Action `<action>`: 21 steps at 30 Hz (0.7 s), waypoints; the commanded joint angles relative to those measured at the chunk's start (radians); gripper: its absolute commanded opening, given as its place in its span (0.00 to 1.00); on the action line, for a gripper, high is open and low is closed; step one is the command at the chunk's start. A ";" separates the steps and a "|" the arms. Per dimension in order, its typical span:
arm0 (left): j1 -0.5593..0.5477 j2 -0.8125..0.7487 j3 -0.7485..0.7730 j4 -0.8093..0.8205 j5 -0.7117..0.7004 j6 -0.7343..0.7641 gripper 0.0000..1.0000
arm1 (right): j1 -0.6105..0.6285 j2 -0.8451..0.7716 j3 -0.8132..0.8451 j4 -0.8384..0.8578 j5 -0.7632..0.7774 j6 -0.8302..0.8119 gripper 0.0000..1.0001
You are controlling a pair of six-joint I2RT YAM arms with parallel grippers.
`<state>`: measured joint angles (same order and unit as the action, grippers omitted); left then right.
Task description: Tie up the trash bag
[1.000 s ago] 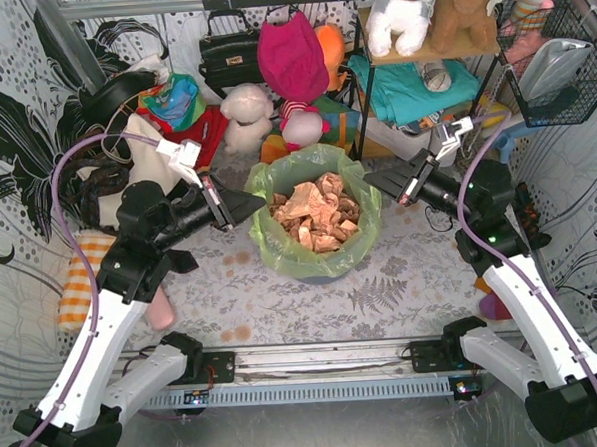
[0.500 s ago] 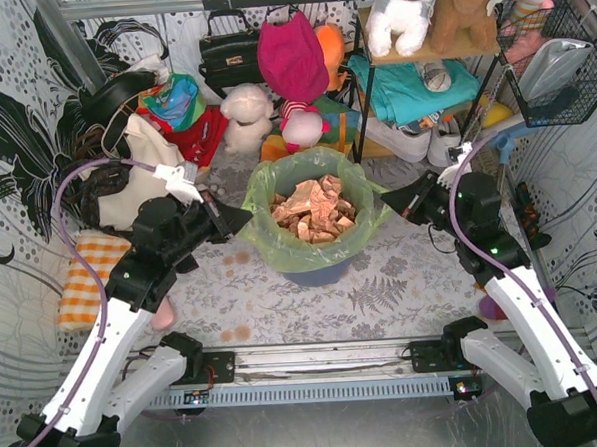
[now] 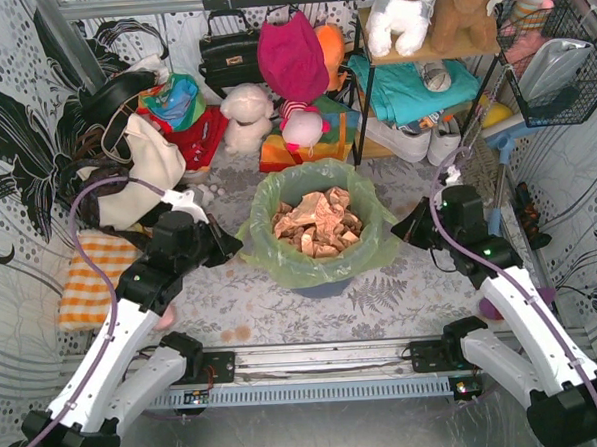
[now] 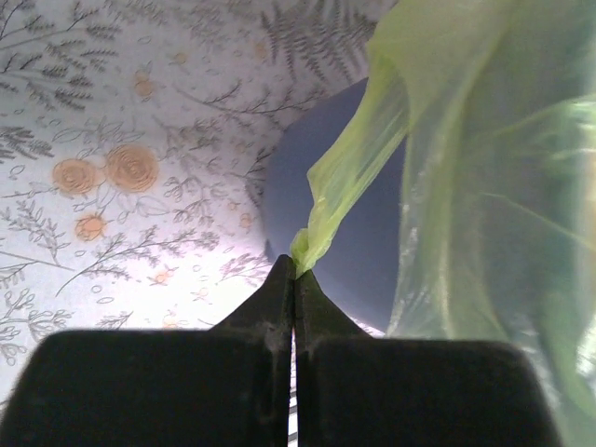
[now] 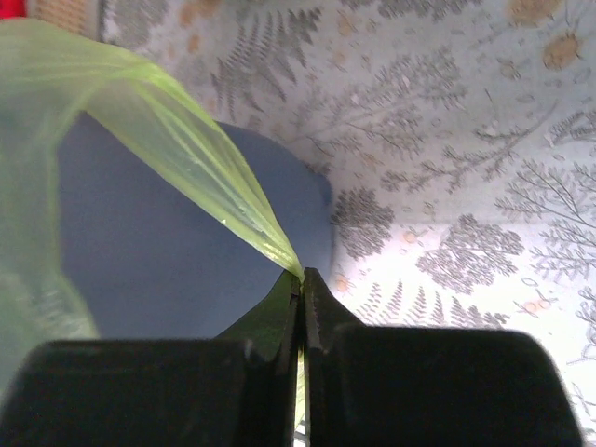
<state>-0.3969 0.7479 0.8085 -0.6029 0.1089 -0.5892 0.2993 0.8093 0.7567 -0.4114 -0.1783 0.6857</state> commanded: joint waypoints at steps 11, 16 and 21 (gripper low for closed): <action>0.005 0.267 0.051 -0.145 0.062 0.138 0.00 | -0.002 0.172 0.039 -0.228 0.007 -0.245 0.00; 0.004 0.317 0.130 -0.291 0.126 0.237 0.00 | -0.002 0.155 0.086 -0.325 -0.025 -0.272 0.00; 0.005 0.299 0.198 -0.362 0.211 0.289 0.00 | -0.002 0.139 0.189 -0.428 -0.104 -0.289 0.00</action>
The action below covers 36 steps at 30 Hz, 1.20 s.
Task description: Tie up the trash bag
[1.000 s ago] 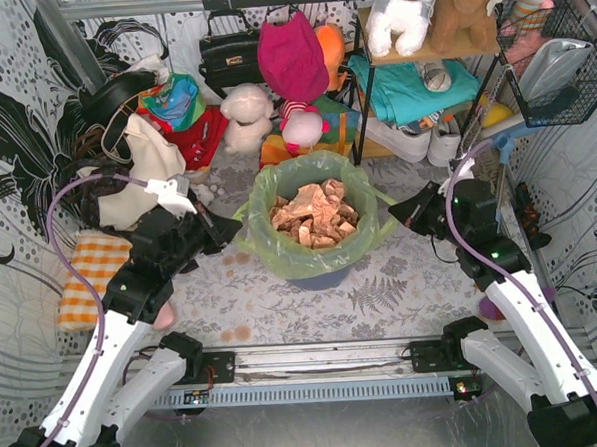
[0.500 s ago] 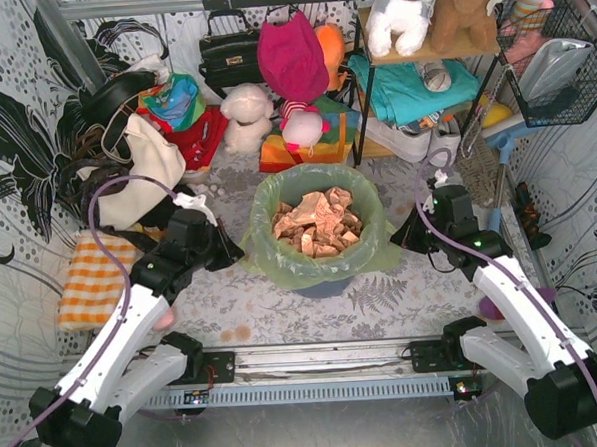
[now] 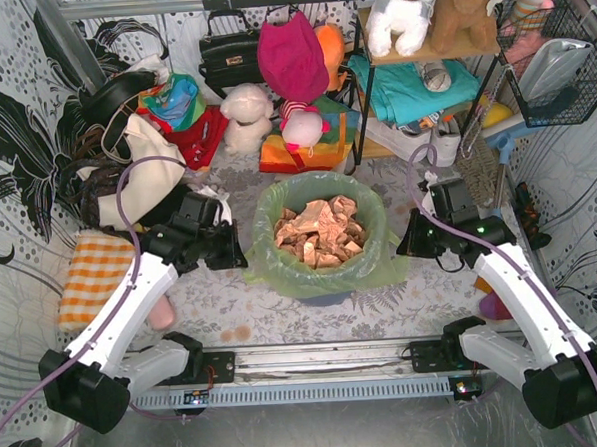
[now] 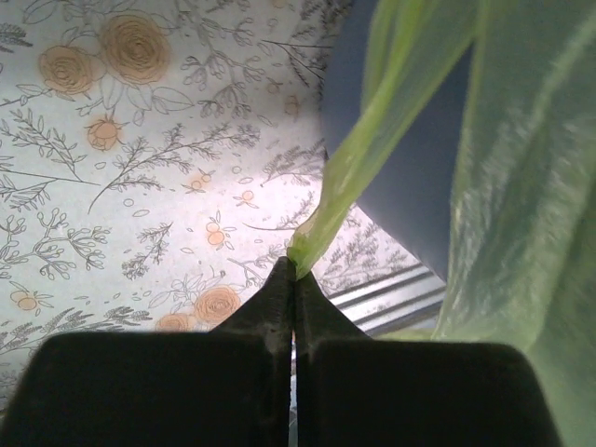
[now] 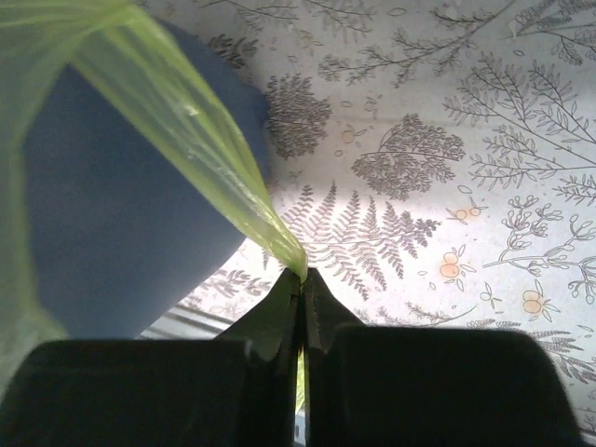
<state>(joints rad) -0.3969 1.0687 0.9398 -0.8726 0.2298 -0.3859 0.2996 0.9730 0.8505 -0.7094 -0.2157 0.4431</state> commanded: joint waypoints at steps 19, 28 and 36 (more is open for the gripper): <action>0.012 -0.122 0.223 0.172 0.699 -0.026 0.00 | -0.001 -0.025 0.429 -0.036 -0.482 0.052 0.00; 0.051 -0.108 0.199 0.450 0.773 -0.196 0.00 | -0.002 -0.063 0.302 0.400 -0.551 0.307 0.00; 0.073 -0.049 0.203 0.763 0.810 -0.379 0.00 | -0.002 -0.030 0.219 0.701 -0.547 0.465 0.00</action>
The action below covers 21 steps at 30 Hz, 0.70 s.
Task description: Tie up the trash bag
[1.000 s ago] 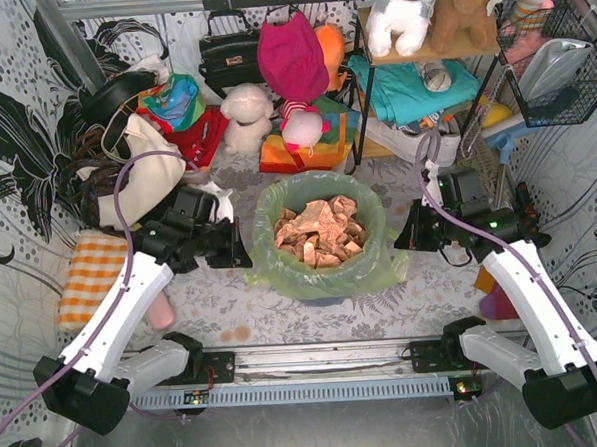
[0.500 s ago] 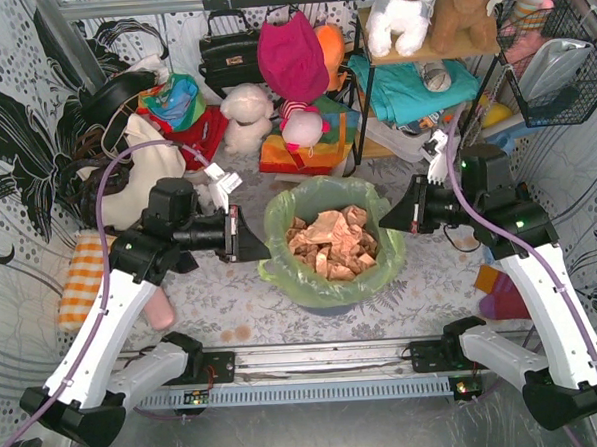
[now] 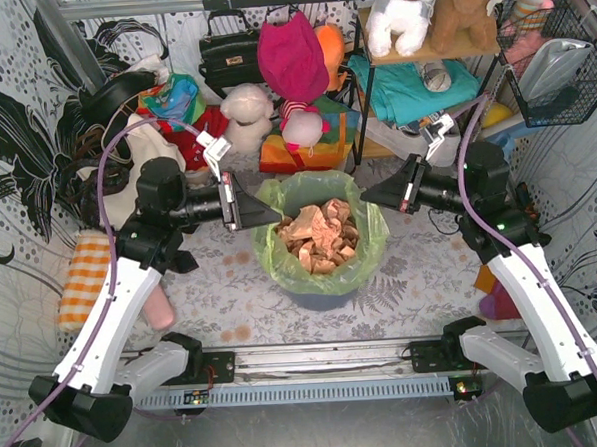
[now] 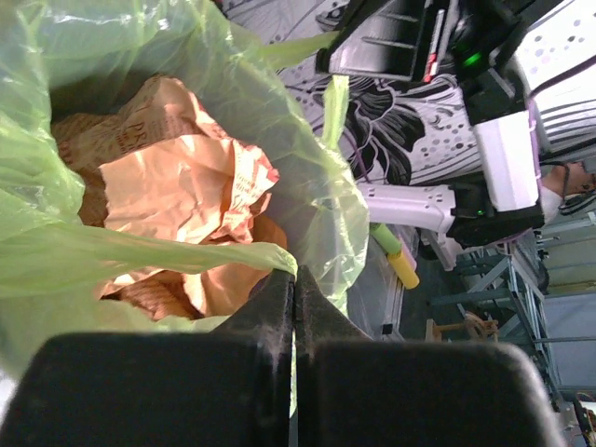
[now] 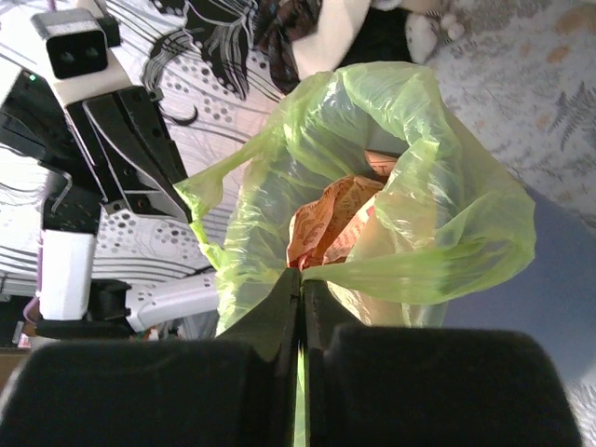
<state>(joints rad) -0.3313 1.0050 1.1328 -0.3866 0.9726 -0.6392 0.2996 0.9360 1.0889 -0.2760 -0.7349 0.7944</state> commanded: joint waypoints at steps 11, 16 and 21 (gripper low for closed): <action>0.009 0.123 0.036 0.474 0.062 -0.230 0.00 | 0.052 0.101 -0.115 0.480 -0.005 0.208 0.00; 0.006 0.188 -0.005 0.430 0.019 -0.188 0.00 | 0.128 0.160 -0.122 0.540 0.045 0.206 0.00; 0.007 0.223 0.008 0.481 -0.023 -0.218 0.00 | 0.177 0.213 -0.086 0.573 0.073 0.201 0.00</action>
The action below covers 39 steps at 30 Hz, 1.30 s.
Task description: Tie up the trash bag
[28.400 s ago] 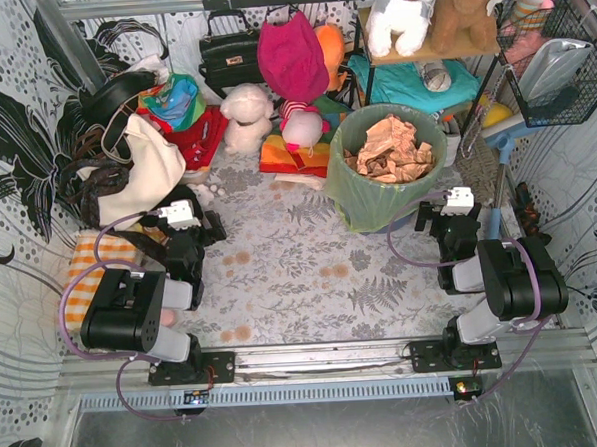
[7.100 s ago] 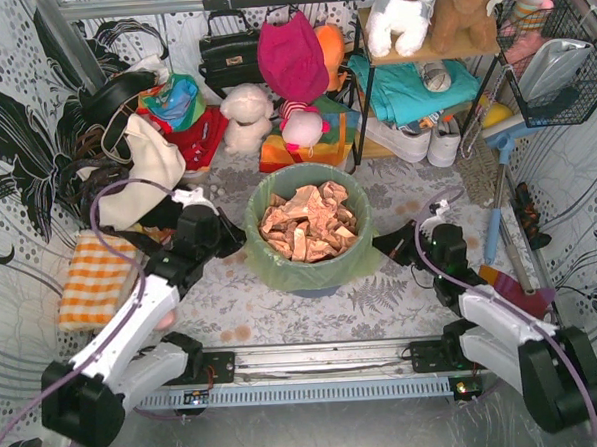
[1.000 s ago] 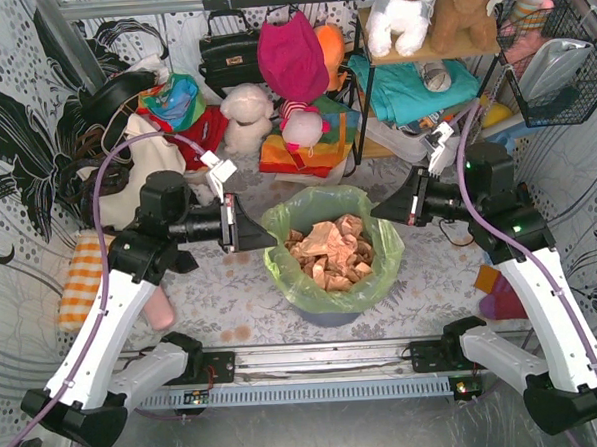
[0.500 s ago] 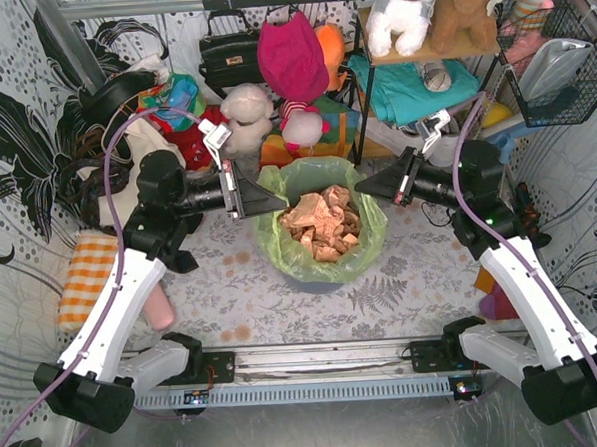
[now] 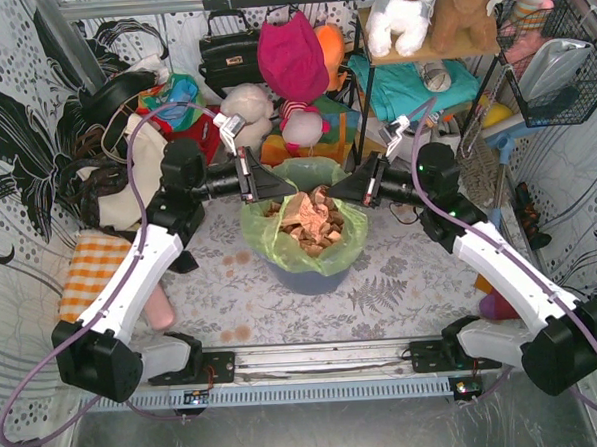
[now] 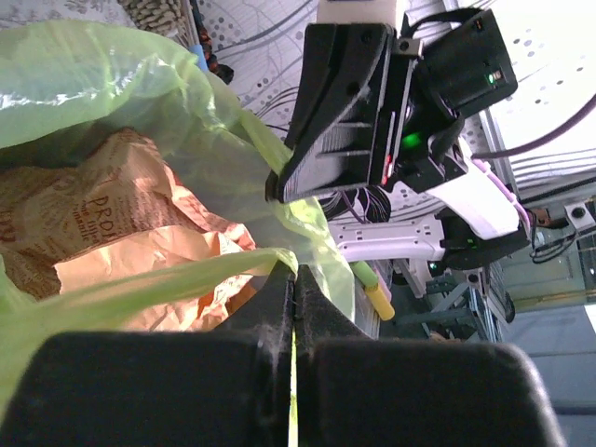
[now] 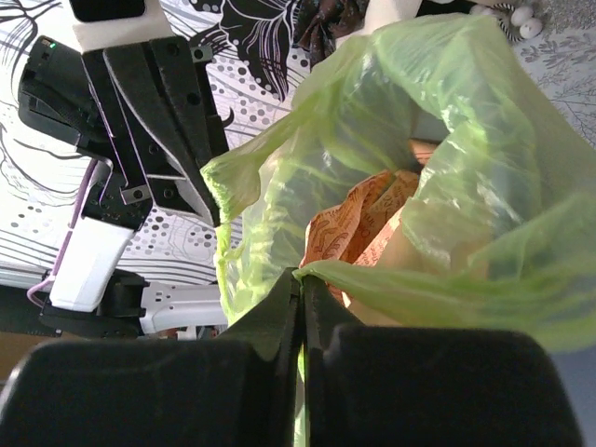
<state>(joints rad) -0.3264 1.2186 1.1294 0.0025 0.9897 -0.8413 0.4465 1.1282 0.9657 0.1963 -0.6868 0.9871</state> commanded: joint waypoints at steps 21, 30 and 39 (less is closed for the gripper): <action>-0.047 0.069 0.168 0.329 -0.059 -0.168 0.00 | 0.052 0.010 0.024 0.091 0.104 -0.003 0.00; -0.021 0.037 0.240 -0.106 -0.328 0.115 0.00 | 0.052 -0.024 0.060 0.006 0.171 -0.049 0.00; -0.002 0.048 0.224 -0.176 -0.403 0.182 0.00 | 0.052 -0.082 0.069 -0.196 0.281 -0.141 0.00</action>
<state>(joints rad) -0.3332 1.2663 1.3403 -0.1593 0.6357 -0.7189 0.4908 1.0927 0.9958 0.0872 -0.4721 0.9100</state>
